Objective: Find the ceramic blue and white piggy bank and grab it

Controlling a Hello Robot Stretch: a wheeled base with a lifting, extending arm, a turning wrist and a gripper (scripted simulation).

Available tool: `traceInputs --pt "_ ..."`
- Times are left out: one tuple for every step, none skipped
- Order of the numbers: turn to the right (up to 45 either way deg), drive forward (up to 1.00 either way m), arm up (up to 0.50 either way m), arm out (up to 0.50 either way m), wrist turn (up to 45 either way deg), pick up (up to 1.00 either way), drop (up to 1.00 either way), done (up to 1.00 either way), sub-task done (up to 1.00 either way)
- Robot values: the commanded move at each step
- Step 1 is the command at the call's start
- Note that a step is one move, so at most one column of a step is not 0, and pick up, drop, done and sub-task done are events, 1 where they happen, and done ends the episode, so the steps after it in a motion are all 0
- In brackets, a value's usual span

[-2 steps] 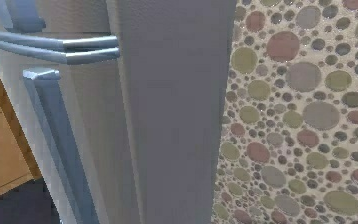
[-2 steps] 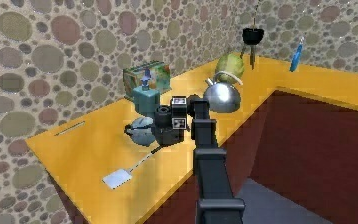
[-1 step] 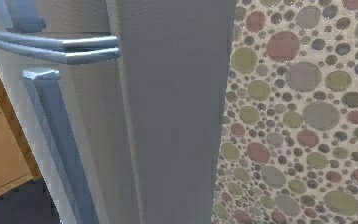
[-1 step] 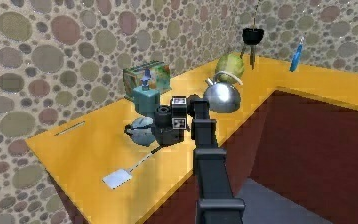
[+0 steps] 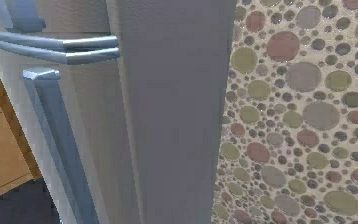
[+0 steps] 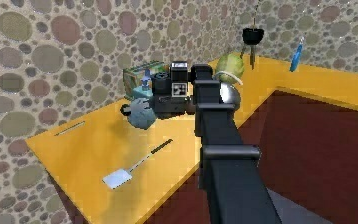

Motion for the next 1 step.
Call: traceInputs --pt "0.0 0.0 0.0 0.0 0.0 0.0 0.0 1.0 0.0"
